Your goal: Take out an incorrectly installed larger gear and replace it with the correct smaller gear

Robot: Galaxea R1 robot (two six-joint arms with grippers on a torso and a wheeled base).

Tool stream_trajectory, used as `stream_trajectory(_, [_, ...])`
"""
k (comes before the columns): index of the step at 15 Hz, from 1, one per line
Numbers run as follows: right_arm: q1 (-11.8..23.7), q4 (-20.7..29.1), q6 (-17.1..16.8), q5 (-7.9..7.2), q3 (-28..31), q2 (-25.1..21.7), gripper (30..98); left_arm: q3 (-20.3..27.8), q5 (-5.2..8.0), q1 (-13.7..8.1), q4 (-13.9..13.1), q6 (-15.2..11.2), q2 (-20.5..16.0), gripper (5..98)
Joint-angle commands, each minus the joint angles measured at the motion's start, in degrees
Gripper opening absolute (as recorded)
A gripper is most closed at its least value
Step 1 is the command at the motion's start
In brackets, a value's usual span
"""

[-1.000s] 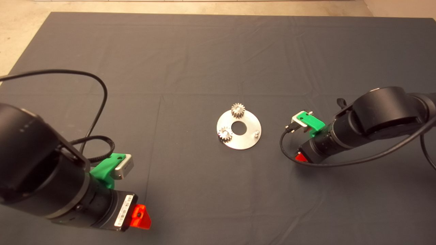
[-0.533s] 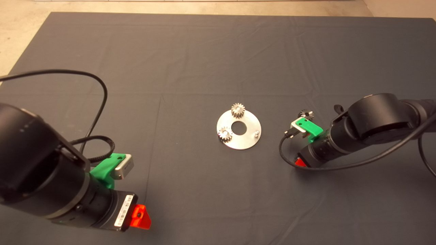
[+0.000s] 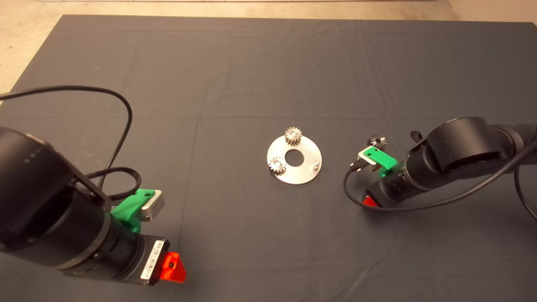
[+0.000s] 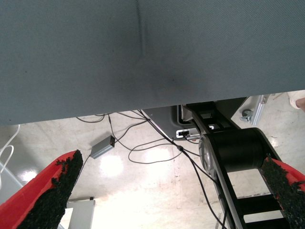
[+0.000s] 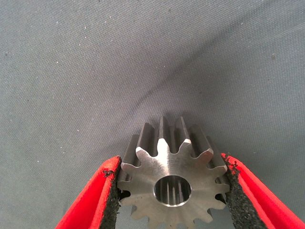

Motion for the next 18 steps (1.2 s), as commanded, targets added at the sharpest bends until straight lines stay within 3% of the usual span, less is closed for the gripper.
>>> stream_trajectory(1, [1.3, 0.7, 0.1, -4.62, 1.6, -0.3, 50.9, 0.8, 0.12, -0.5, -0.5, -0.3, -0.2, 97.6])
stream_trajectory(10, [2.5, 0.9, 0.8, -5.05, 4.6, -0.6, 58.2, 0.8, 0.12, -0.4, -0.5, -0.3, -0.2, 97.6])
stream_trajectory(12, [8.7, 1.4, 2.7, -5.23, 7.6, -0.9, 63.0, 0.8, 0.12, -0.4, -0.5, -0.3, -0.2, 97.5])
stream_trajectory(15, [14.1, 4.4, 3.7, -5.23, 8.1, -4.2, 63.9, 0.8, 0.12, -0.5, -0.5, -0.3, -0.1, 97.6])
stream_trajectory(16, [14.2, 4.4, 3.7, -5.32, 7.9, -6.0, 67.6, 0.8, 0.12, -0.4, -0.5, -0.3, -0.1, 97.6])
stream_trajectory(18, [14.2, 4.4, 3.7, -5.23, 7.8, -9.7, 68.1, 0.8, 0.12, -0.4, -0.5, -0.3, 0.0, 97.6])
